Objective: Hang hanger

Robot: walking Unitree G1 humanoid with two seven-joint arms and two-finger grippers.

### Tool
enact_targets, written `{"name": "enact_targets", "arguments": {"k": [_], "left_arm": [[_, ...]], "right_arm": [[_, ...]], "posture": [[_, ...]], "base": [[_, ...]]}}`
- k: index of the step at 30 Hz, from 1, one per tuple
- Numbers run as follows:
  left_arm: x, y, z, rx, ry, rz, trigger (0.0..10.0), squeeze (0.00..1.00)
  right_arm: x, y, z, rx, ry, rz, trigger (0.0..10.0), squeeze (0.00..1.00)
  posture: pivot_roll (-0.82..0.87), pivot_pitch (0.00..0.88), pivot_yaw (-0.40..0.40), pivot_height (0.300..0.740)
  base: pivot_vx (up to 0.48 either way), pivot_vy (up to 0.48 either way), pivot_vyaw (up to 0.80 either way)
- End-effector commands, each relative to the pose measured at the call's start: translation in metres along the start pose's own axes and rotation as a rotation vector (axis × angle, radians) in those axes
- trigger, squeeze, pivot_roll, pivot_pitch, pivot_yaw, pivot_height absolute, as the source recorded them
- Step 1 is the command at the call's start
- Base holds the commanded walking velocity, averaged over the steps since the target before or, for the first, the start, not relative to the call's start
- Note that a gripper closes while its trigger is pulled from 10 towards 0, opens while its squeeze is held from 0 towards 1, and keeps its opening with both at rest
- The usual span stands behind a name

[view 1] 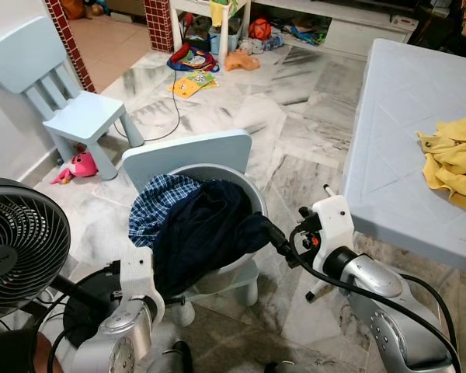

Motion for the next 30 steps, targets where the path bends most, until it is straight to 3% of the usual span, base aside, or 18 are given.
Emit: {"name": "enact_targets", "arguments": {"k": [1,6,8,11,16,19,25,27,28,30], "left_arm": [[-0.001,-0.002,0.009,0.035,0.038,0.004,10.0,1.0],[0.006,-0.005,0.016,0.066,0.145,-0.035,10.0,1.0],[0.012,-0.006,0.018,0.079,0.225,-0.076,10.0,1.0],[0.022,-0.008,0.017,0.085,0.258,-0.137,10.0,1.0],[0.051,-0.004,0.003,0.053,0.297,-0.263,10.0,1.0],[0.059,0.0,-0.003,0.037,0.322,-0.289,10.0,1.0],[0.069,0.014,-0.021,-0.019,0.249,-0.278,10.0,1.0],[0.065,0.021,-0.027,-0.039,0.185,-0.237,10.0,1.0],[0.06,0.026,-0.034,-0.06,0.097,-0.194,10.0,1.0],[0.054,0.028,-0.038,-0.074,0.045,-0.162,10.0,1.0]], "right_arm": [[0.003,0.001,0.0,-0.002,-0.003,-0.014,10.0,0.0],[0.002,0.003,0.0,0.002,-0.003,-0.013,10.0,0.0],[0.002,0.004,-0.001,0.001,-0.004,-0.014,10.0,0.0],[0.003,0.005,-0.001,-0.001,-0.005,-0.017,10.0,0.0],[0.004,0.007,0.0,0.001,-0.004,-0.021,10.0,0.0],[0.004,0.007,0.0,0.002,-0.003,-0.022,10.0,0.0],[0.005,0.009,0.0,0.001,-0.005,-0.024,10.0,0.0],[0.005,0.009,0.0,0.001,-0.006,-0.025,10.0,0.0],[0.006,0.01,0.0,0.002,-0.007,-0.028,10.0,0.0],[0.006,0.01,0.0,0.002,-0.007,-0.029,10.0,0.0]], "posture": [[-0.12,0.142,-0.012,0.74],[-0.1,0.138,-0.017,0.74],[-0.1,0.138,-0.018,0.74],[-0.1,0.138,-0.019,0.74],[-0.1,0.138,-0.023,0.74],[-0.11,0.137,-0.023,0.74],[-0.11,0.134,-0.026,0.74],[-0.11,0.134,-0.026,0.74],[-0.11,0.134,-0.026,0.74],[-0.11,0.134,-0.026,0.74]], "base": [[0.0,0.0,0.0],[0.0,0.0,0.0],[0.0,0.0,0.0],[0.0,0.0,0.0],[0.0,0.0,0.0],[0.0,0.0,0.0],[0.0,0.0,0.0],[0.0,0.0,0.0],[0.0,0.0,0.0],[0.0,0.0,0.0]]}}
Point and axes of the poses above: a point about 5 cm out from each wrist's last joint towards the gripper, its own y axis pointing out of the wrist towards the gripper, its own x axis along the axis of the wrist's last joint, z = x × y, the point moved 4 cm from there along y, pointing out of the wrist towards the gripper, and after that the axes turned 15 degrees about -y, right-handed, at the moved point
